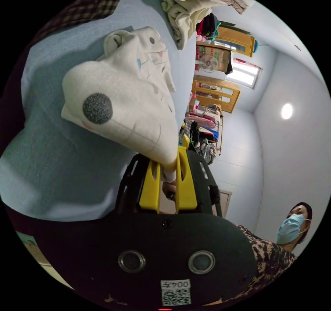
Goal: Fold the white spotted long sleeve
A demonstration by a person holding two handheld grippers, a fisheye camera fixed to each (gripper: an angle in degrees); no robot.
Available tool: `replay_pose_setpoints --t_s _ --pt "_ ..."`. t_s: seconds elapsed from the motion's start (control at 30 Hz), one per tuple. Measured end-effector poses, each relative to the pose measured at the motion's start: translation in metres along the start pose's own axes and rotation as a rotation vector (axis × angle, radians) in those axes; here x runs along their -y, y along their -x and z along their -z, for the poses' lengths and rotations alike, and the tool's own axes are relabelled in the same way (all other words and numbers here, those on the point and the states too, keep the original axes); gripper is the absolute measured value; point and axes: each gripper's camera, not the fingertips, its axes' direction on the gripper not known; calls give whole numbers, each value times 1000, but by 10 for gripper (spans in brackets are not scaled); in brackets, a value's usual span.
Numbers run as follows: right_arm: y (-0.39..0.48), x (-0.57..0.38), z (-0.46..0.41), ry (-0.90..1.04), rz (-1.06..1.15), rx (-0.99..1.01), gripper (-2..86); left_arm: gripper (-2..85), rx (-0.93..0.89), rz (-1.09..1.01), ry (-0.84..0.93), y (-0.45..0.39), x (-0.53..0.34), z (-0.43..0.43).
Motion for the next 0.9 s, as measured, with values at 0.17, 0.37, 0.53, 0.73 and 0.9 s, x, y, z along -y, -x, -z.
replay_pose_setpoints --t_s 0.17,0.37,0.53,0.73,0.9 --pt "8 -76 -13 -100 95 -126 109 96 65 -86 89 -15 -17 -22" --pt "28 -198 -22 -249 208 -291 99 99 70 -221 260 -36 -53 -51" --pt "21 -320 -10 -417 190 -338 99 101 28 -300 431 -62 -102 -96" --pt "-17 -492 26 -692 66 -328 98 100 50 -425 714 -115 -187 -191" --pt "-59 -645 52 -911 -38 -323 99 100 56 -486 935 -142 -283 -281"
